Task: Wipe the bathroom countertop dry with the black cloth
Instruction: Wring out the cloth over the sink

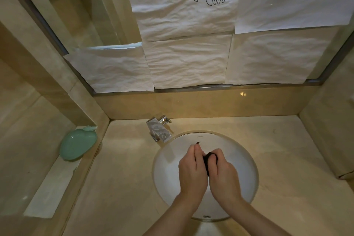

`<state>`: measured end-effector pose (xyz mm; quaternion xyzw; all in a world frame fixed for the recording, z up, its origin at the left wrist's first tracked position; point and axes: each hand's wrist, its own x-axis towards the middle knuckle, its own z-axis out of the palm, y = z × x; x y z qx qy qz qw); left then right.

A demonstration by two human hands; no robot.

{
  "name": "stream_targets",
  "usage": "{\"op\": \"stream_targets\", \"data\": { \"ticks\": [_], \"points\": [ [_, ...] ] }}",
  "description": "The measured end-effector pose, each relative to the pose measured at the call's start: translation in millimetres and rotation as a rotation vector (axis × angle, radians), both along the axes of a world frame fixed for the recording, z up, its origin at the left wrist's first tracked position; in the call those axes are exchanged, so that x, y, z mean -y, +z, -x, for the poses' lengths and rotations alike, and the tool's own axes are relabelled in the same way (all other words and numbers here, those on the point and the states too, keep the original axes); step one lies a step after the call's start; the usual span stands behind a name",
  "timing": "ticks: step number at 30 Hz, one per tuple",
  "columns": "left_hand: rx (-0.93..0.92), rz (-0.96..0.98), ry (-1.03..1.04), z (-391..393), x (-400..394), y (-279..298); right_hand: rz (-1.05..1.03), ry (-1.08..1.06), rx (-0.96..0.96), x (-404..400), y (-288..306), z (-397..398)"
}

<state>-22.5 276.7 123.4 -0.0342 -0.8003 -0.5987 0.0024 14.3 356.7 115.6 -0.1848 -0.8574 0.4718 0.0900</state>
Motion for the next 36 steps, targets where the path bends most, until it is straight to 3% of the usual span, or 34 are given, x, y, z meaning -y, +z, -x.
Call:
{"op": "stream_targets", "data": {
  "ticks": [3, 6, 7, 9, 11, 14, 16, 18, 20, 23, 25, 27, 29, 32, 36],
  "points": [
    [-0.274, 0.226, -0.135, 16.8, 9.4, -17.1, 0.402, -0.162, 0.163, 14.9, 2.2, 8.4],
    [-0.552, 0.410, -0.260, 31.6, 20.6, -26.2, 0.912, -0.151, 0.412, 10.4, 1.6, 19.5],
    [-0.651, 0.466, -0.294, 36.2, 24.8, -28.8, 1.023, -0.109, 0.493, 4.8, 1.3, 21.9],
    [-0.779, 0.524, -0.355, 42.5, 33.8, -34.9, 1.044, 0.003, 0.585, -7.0, 1.9, 25.4],
    [-0.646, 0.483, -0.358, 41.4, 37.8, -34.5, 0.884, 0.090, 0.579, -14.0, 6.7, 28.7],
    [-0.158, 0.208, -0.182, 32.3, 30.6, -24.2, 0.485, 0.223, 0.388, -17.3, 18.6, 28.0],
    [0.222, -0.103, -0.059, 33.3, 23.9, -14.4, 0.082, 0.368, 0.181, -23.0, 22.5, 19.6],
    [0.489, -0.220, -0.084, 37.2, 22.5, -5.1, -0.406, 0.559, -0.024, -34.3, 20.1, 12.7],
    [0.661, -0.271, -0.208, 32.0, 21.8, 4.6, -0.681, 0.676, -0.203, -43.2, 17.3, 15.2],
    [0.713, -0.267, -0.234, 24.2, 15.5, 14.9, -0.830, 0.613, -0.373, -46.7, 13.2, 29.1],
    [0.577, -0.193, -0.142, 23.3, 10.9, 15.5, -0.816, 0.481, -0.352, -39.5, 14.3, 37.2],
    [0.382, -0.107, -0.036, 28.1, 9.6, 9.0, -0.829, 0.387, -0.180, -23.8, 13.9, 41.9],
    [0.169, 0.086, -0.017, 36.4, 16.8, -5.2, -0.573, 0.282, 0.084, -6.4, 7.8, 40.0],
    [-0.240, 0.504, -0.150, 48.0, 34.1, -27.5, 0.063, 0.176, 0.304, 7.4, -2.8, 41.7],
    [-0.671, 0.692, -0.332, 69.5, 49.3, -35.8, 0.543, 0.170, 0.530, 7.0, -0.2, 46.5]
  ]
}}
